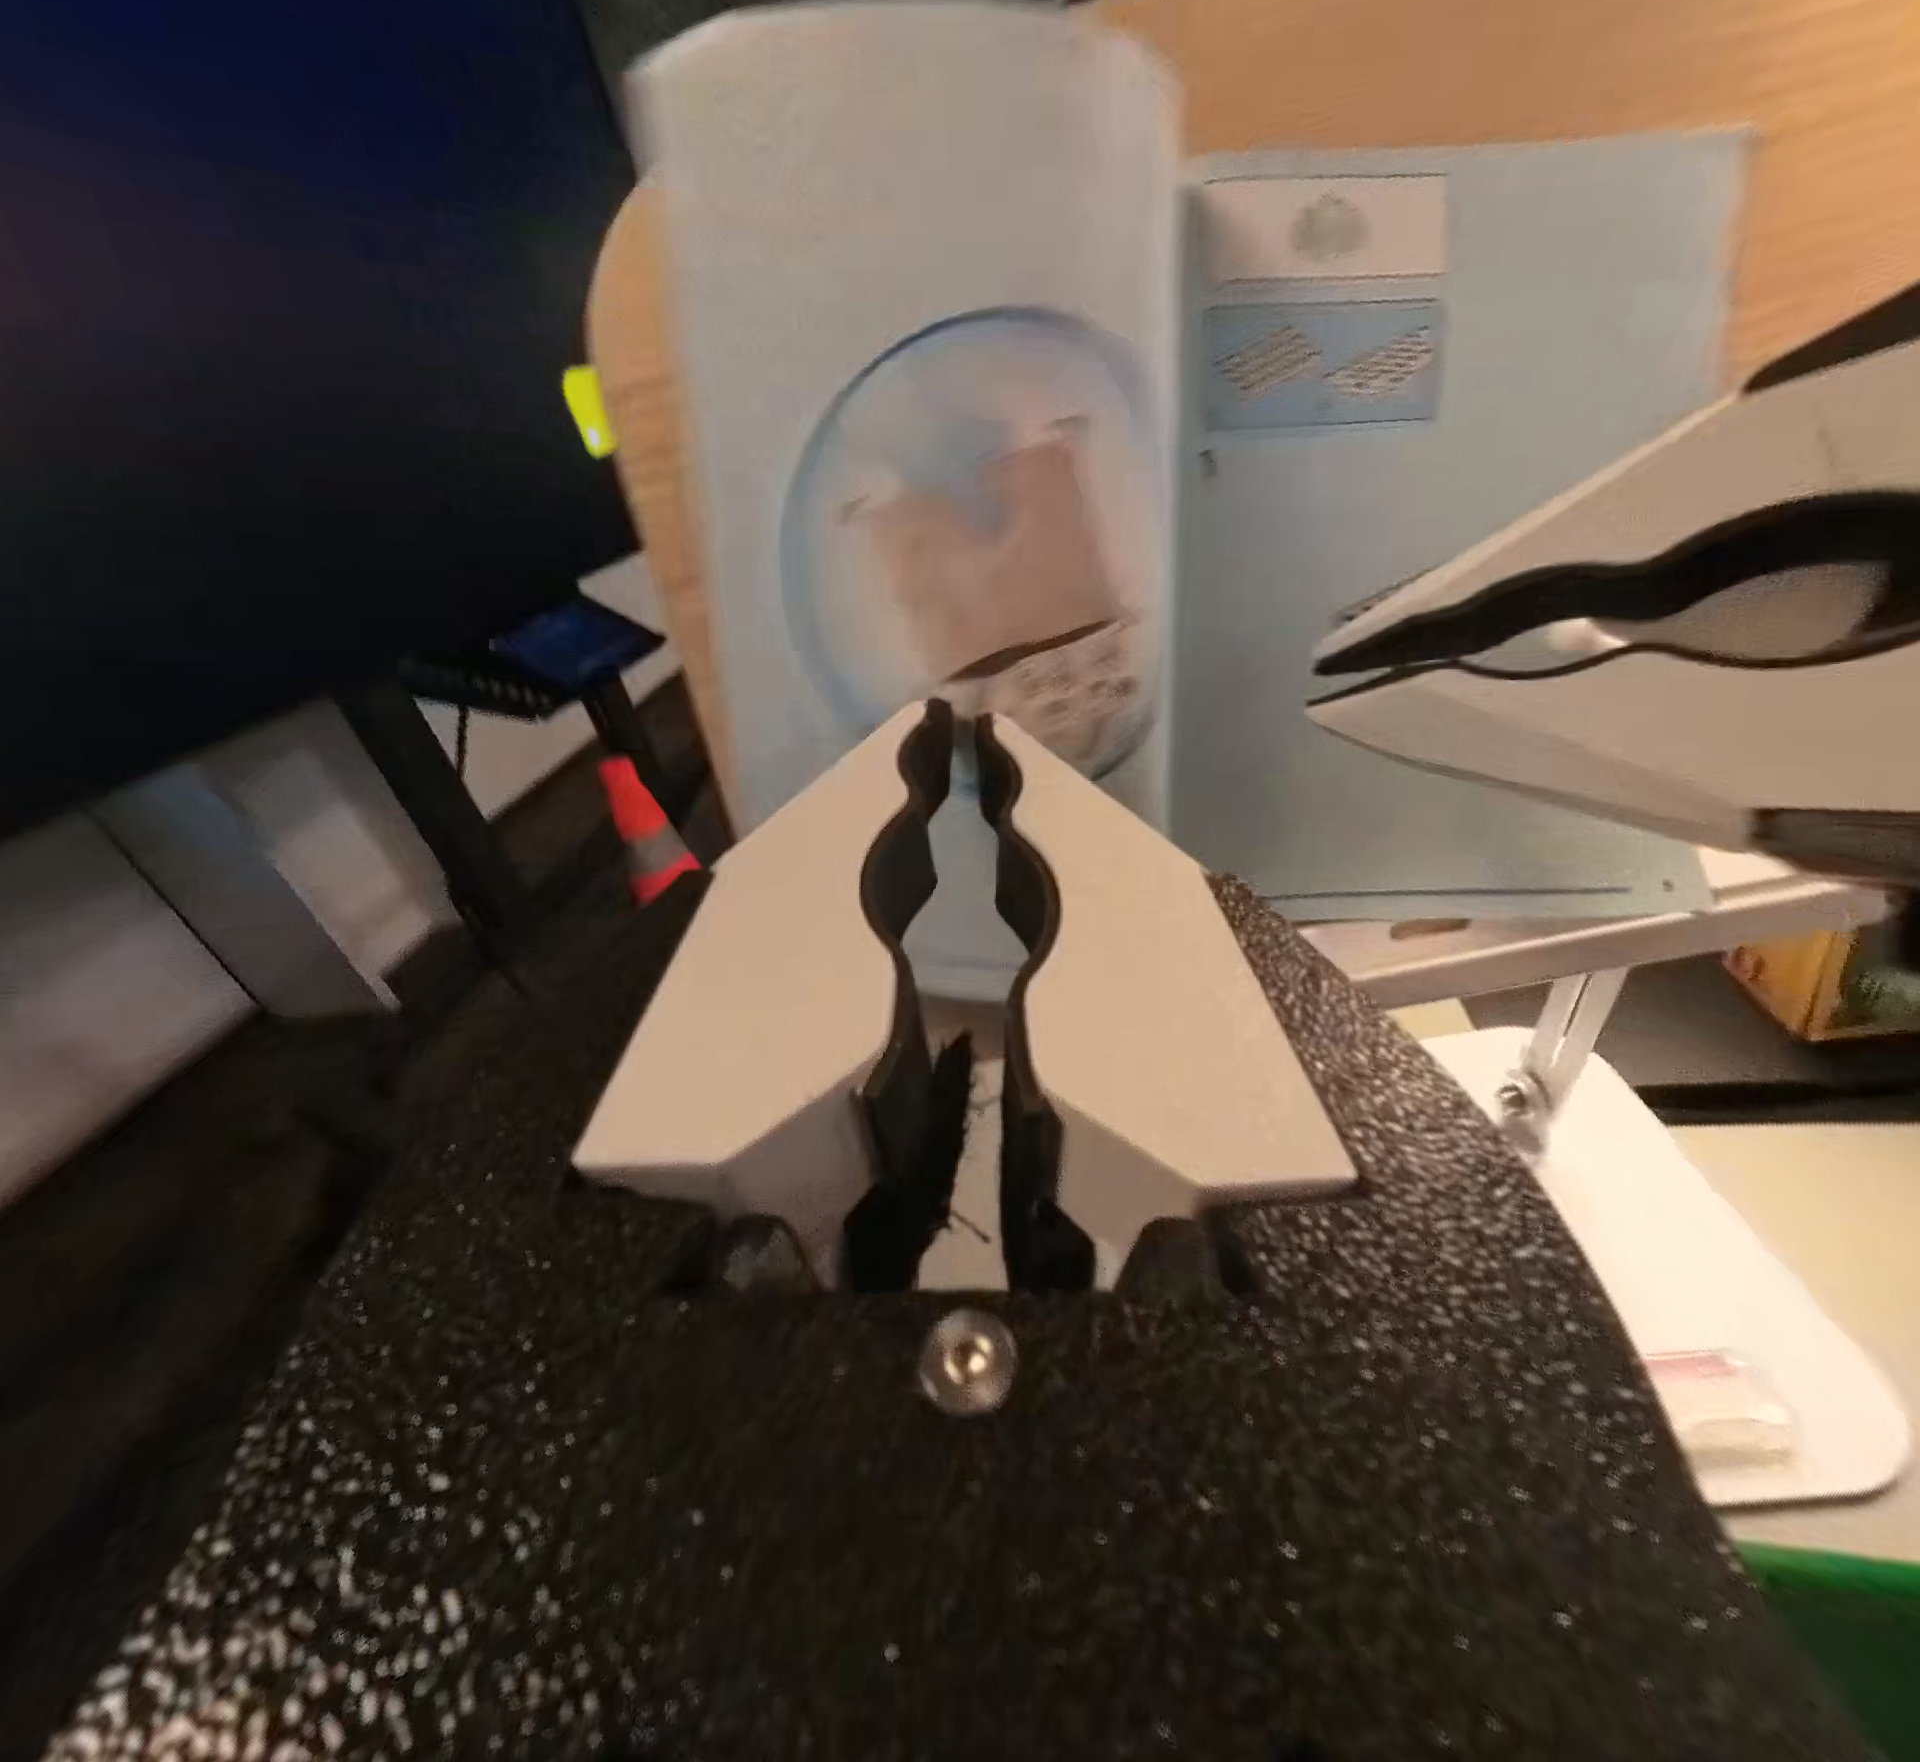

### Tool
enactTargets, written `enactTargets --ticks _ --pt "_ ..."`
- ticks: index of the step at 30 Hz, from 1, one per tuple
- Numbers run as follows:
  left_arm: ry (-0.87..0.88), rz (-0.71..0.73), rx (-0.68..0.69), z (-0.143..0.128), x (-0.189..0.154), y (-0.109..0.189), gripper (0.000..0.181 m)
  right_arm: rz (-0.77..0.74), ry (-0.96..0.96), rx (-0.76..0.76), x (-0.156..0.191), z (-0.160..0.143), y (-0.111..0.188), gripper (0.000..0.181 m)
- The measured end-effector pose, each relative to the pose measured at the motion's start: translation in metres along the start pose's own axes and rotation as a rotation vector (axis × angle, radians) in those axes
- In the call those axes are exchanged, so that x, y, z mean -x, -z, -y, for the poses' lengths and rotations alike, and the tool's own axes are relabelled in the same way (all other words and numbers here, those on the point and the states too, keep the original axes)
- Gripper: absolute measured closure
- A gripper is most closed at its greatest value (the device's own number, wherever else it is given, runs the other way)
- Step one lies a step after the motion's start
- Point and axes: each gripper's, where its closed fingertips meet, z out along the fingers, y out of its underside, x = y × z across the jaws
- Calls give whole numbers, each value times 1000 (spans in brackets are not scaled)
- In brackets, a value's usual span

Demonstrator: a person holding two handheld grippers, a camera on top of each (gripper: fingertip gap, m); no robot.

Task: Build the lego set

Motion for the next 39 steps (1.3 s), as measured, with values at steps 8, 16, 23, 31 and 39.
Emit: enactTargets --ticks 8,16,23,31,39 --pt "520 72 178 -74 56 14 159 79 -78 72 12 6 -60 177" --pt "1206 -100 481 -140 31 -4 113 88 -51 159 12 -4 -74 177" --pt "1610 -275 240 -128 20 -11 167 86 -18 156 15 -6 -75 178" --pt "1437 -295 13 -90 36 -8 177 116 -9 150 15 -5 -77 180" --pt "1102 -352 -59 -53 29 -5 178 192 13 178 21 -6 -80 181"
